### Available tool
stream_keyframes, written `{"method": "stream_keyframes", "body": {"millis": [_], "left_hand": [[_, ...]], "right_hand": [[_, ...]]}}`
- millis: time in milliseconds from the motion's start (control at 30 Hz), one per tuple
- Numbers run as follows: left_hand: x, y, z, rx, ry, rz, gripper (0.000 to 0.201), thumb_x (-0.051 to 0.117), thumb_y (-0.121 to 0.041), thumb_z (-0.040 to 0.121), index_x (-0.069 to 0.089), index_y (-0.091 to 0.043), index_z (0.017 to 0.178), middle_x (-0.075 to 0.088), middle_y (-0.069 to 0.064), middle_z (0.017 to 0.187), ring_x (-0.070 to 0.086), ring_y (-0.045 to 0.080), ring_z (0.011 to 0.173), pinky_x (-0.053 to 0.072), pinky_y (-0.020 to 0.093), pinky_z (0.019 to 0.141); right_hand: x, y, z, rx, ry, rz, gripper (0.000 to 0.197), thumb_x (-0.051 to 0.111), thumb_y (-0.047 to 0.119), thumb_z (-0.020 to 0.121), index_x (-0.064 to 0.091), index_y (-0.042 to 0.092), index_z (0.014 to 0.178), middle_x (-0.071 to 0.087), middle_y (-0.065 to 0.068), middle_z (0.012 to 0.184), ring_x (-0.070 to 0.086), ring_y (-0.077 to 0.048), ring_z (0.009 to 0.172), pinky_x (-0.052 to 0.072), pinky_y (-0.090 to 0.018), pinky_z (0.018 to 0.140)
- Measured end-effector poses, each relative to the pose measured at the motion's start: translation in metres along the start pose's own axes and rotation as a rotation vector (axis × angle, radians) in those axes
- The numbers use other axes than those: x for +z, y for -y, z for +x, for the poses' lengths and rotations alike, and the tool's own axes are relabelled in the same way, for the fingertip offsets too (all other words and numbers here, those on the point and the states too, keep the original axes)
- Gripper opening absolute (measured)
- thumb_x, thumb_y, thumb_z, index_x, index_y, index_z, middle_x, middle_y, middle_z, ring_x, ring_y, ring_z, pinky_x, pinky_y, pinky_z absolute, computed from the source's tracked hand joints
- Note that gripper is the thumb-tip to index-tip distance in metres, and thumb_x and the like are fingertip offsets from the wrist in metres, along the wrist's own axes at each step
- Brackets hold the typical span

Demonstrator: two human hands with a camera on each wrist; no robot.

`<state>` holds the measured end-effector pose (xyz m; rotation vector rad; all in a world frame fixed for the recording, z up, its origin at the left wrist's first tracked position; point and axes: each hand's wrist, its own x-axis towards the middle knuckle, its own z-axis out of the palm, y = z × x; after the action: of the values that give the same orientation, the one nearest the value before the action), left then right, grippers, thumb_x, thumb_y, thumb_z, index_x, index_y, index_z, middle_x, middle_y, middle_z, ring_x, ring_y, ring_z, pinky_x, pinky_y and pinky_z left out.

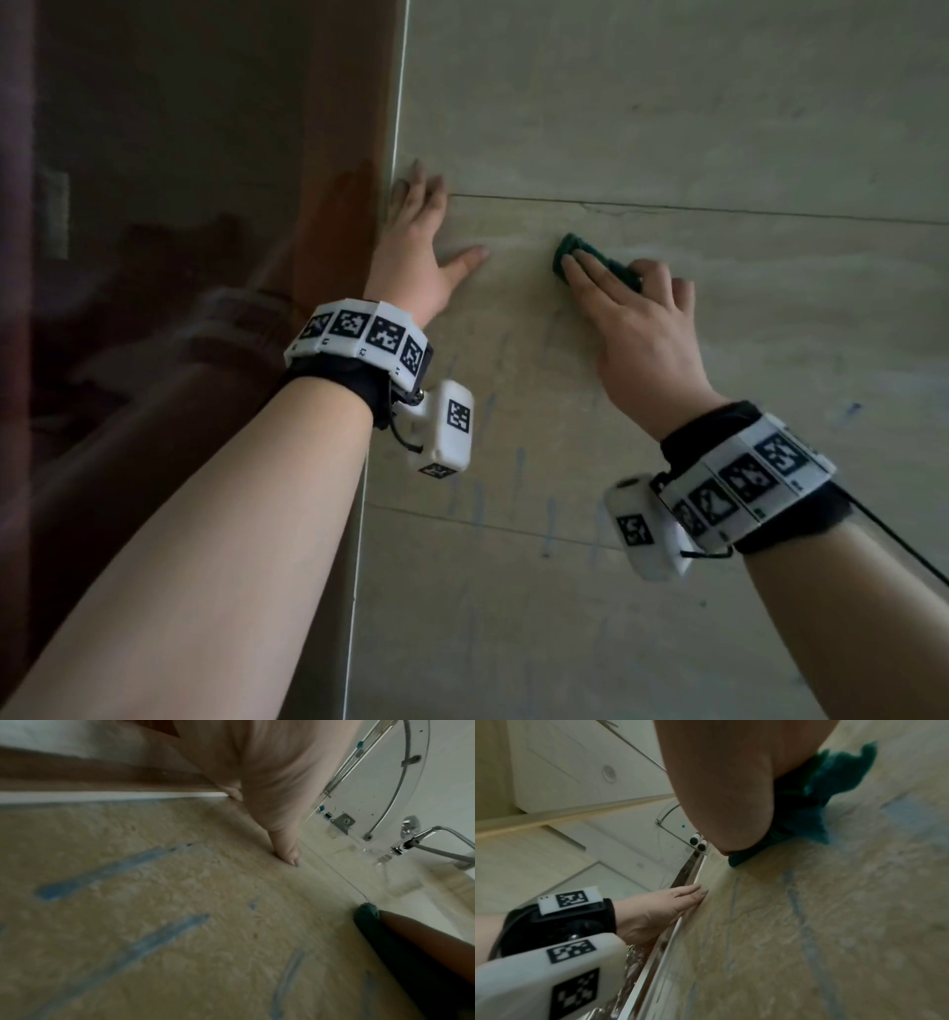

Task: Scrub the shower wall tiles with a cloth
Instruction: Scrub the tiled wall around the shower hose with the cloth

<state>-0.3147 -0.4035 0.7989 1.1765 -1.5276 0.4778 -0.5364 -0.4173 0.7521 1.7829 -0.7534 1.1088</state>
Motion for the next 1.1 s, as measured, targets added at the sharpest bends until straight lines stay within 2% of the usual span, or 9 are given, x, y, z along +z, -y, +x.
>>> {"method": "stream_keyframes", "body": {"millis": [133, 333, 400, 533, 600, 700, 800, 1000, 1100], "left_hand": [[0.003, 0.0, 0.0, 0.019, -0.008, 0.021, 0.08, 0.058, -0.04, 0.092, 0.015, -0.01, 0.153, -0.003, 0.007, 0.161, -0.003, 0.021, 0.148, -0.001, 0.02, 0.112], [0.002, 0.002, 0.002, 0.032, -0.005, 0.04, 0.079, 0.057, -0.041, 0.093, 0.015, -0.01, 0.152, -0.003, 0.007, 0.161, -0.002, 0.022, 0.148, 0.0, 0.02, 0.113], [0.003, 0.002, 0.001, 0.03, -0.004, 0.036, 0.079, 0.057, -0.041, 0.093, 0.015, -0.01, 0.152, -0.003, 0.007, 0.161, -0.002, 0.021, 0.148, 0.0, 0.019, 0.112], [0.004, 0.004, 0.0, 0.033, -0.003, 0.033, 0.081, 0.056, -0.042, 0.092, 0.014, -0.01, 0.153, -0.003, 0.007, 0.161, -0.003, 0.021, 0.148, -0.001, 0.018, 0.11], [0.004, 0.004, 0.001, 0.035, -0.005, 0.029, 0.08, 0.058, -0.041, 0.092, 0.015, -0.009, 0.152, -0.002, 0.008, 0.161, -0.002, 0.022, 0.148, -0.001, 0.018, 0.111], [0.004, 0.004, 0.001, 0.031, -0.006, 0.018, 0.08, 0.06, -0.039, 0.092, 0.017, -0.01, 0.152, -0.001, 0.008, 0.161, -0.001, 0.022, 0.148, 0.0, 0.019, 0.112], [0.004, 0.003, 0.0, 0.032, -0.009, 0.022, 0.079, 0.06, -0.04, 0.091, 0.018, -0.011, 0.152, 0.0, 0.007, 0.161, -0.001, 0.022, 0.148, 0.001, 0.018, 0.112], [0.005, 0.006, 0.001, 0.038, -0.02, 0.013, 0.08, 0.06, -0.04, 0.091, 0.018, -0.011, 0.152, 0.001, 0.007, 0.161, -0.001, 0.021, 0.148, 0.0, 0.018, 0.111], [0.005, 0.006, 0.001, 0.04, -0.022, 0.013, 0.079, 0.061, -0.039, 0.091, 0.018, -0.011, 0.152, 0.001, 0.006, 0.161, -0.001, 0.021, 0.148, -0.001, 0.014, 0.108]], "right_hand": [[0.006, 0.004, -0.009, -0.126, -0.002, 0.034, 0.062, 0.028, 0.005, 0.075, 0.061, 0.01, 0.127, 0.061, -0.003, 0.13, 0.035, -0.029, 0.096, 0.024, -0.038, 0.074], [0.017, 0.015, -0.049, -0.458, 0.074, -0.052, 0.05, 0.031, 0.004, 0.088, 0.067, 0.015, 0.121, 0.065, 0.002, 0.125, 0.044, -0.029, 0.093, 0.027, -0.037, 0.07], [0.009, 0.008, -0.03, -0.39, 0.017, -0.049, 0.046, 0.035, 0.007, 0.088, 0.07, 0.015, 0.116, 0.068, 0.001, 0.118, 0.045, -0.03, 0.092, 0.025, -0.036, 0.069], [0.001, 0.0, 0.003, -0.124, -0.1, -0.001, 0.043, 0.037, 0.009, 0.086, 0.072, 0.011, 0.111, 0.071, -0.004, 0.112, 0.056, -0.036, 0.085, 0.023, -0.037, 0.068], [0.008, 0.011, -0.008, -0.158, -0.098, -0.011, 0.045, 0.036, 0.008, 0.084, 0.071, 0.009, 0.112, 0.07, -0.005, 0.113, 0.051, -0.033, 0.084, 0.022, -0.036, 0.066], [0.025, 0.032, -0.047, -0.379, 0.004, 0.001, 0.048, 0.033, 0.008, 0.082, 0.073, 0.011, 0.108, 0.07, 0.0, 0.114, 0.041, -0.027, 0.086, 0.024, -0.036, 0.066], [0.025, 0.031, -0.052, -0.514, 0.059, -0.019, 0.045, 0.035, 0.008, 0.085, 0.074, 0.016, 0.107, 0.072, 0.006, 0.108, 0.048, -0.027, 0.086, 0.025, -0.035, 0.067], [0.011, 0.013, 0.007, -0.139, -0.13, -0.005, 0.041, 0.039, 0.01, 0.085, 0.075, 0.016, 0.103, 0.074, 0.001, 0.099, 0.058, -0.034, 0.08, 0.024, -0.036, 0.067], [0.023, 0.037, -0.003, -0.207, -0.124, 0.013, 0.037, 0.042, 0.01, 0.084, 0.075, 0.014, 0.101, 0.073, 0.002, 0.103, 0.056, -0.03, 0.077, 0.022, -0.035, 0.066]]}}
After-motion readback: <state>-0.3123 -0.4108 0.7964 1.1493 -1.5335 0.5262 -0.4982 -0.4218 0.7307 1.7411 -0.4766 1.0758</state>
